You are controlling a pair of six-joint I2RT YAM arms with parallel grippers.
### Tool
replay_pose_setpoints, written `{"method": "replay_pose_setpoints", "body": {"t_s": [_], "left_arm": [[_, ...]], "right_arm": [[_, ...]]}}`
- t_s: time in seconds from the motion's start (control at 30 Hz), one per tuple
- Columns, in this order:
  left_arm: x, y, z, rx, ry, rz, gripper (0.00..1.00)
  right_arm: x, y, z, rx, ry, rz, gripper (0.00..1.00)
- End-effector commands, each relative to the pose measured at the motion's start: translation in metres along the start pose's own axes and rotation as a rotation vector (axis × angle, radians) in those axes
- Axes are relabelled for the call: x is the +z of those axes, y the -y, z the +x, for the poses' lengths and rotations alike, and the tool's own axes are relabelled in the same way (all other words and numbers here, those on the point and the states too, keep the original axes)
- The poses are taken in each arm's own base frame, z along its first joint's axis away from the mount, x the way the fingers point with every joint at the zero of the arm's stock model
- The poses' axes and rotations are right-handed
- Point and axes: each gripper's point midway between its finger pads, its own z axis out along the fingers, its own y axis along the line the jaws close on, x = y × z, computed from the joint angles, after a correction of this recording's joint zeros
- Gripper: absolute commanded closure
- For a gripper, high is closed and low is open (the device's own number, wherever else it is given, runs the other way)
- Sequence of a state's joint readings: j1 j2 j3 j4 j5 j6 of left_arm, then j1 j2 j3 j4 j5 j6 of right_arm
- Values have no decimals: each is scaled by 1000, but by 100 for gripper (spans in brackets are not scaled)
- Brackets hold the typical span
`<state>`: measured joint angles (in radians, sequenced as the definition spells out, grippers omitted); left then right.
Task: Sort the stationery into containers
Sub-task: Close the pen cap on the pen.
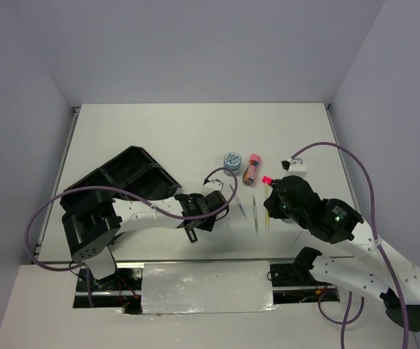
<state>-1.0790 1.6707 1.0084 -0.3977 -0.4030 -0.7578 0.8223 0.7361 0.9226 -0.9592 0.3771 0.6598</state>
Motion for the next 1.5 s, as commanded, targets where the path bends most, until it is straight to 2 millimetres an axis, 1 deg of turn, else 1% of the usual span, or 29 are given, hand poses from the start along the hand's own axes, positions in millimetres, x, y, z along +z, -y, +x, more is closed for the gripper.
{"method": "replay_pose_setpoints", "body": {"t_s": [0.0,0.2,0.23,0.3,0.47,0.5,0.53,0.6,0.67,0.7,0.77,0.83,0.87,0.97,1.0,1.03,1.07,1.1,1.13,1.17,1.2,1.23,1.27,1.3,1.33,1.37,1.4,1.43,1.47], "left_arm": [[0,10,-9,5,20,20,45],[12,10,1,19,-12,10,47],[14,12,2,17,-11,16,50],[18,11,7,17,-26,14,52],[26,11,15,18,-45,9,58],[27,11,15,17,-46,6,60],[28,10,17,21,-53,-2,70],[27,8,18,17,-61,-12,78],[22,6,19,9,-58,-8,85],[17,7,16,0,-47,2,86],[13,4,16,-9,-43,1,88],[6,4,10,-19,-24,7,98],[3,4,7,-19,-17,8,100],[-15,12,-17,-44,58,60,100],[-31,15,-35,-64,119,91,100],[-40,17,-47,-79,161,114,100],[-63,22,-71,-121,248,171,100],[-77,23,-84,-147,305,197,100],[-86,20,-94,-174,356,211,100],[-120,25,-125,-242,489,314,100],[-135,25,-136,-271,548,369,100],[-138,24,-133,-284,568,414,100],[-152,23,-142,-317,622,468,100],[-178,17,-157,-371,718,542,100],[-190,16,-162,-387,754,583,100],[-206,10,-169,-412,802,619,100],[-217,10,-173,-423,837,655,100],[-222,10,-175,-423,853,675,100],[-229,13,-175,-410,862,710,100]], "right_arm": [[-2,-2,-4,-1,22,-18,100],[-5,-2,-5,-7,21,-21,100],[-6,-3,-6,-6,23,-23,100],[-6,-3,-5,-5,23,-26,100],[-6,-5,-5,-3,20,-38,100],[-5,-6,-4,-3,19,-41,100],[-5,-6,-4,-4,19,-44,100],[-6,-7,-4,-4,17,-47,100],[-7,-7,-5,-2,23,-52,100],[-8,-7,-5,0,27,-57,100],[-9,-7,-6,3,32,-62,100],[-9,-8,-7,6,36,-65,100],[-8,-9,-6,3,34,-71,100],[-5,-24,-1,-31,34,-173,100],[-7,-44,-4,-33,48,-281,100],[-4,-50,5,-48,43,-333,100],[-5,-64,-2,-56,82,-410,100],[-6,-71,1,-57,85,-458,100],[-2,-76,14,-46,63,-510,100],[-6,-92,5,-24,114,-597,100],[-6,-99,7,-9,122,-648,100],[0,-103,24,9,89,-700,100],[1,-107,25,25,99,-727,100],[-3,-114,17,42,140,-772,100],[2,-115,26,53,129,-786,100],[-1,-120,22,62,154,-813,100],[-2,-122,22,64,158,-829,100],[0,-122,25,66,150,-833,100],[-8,-129,25,58,157,-879,100]]}}
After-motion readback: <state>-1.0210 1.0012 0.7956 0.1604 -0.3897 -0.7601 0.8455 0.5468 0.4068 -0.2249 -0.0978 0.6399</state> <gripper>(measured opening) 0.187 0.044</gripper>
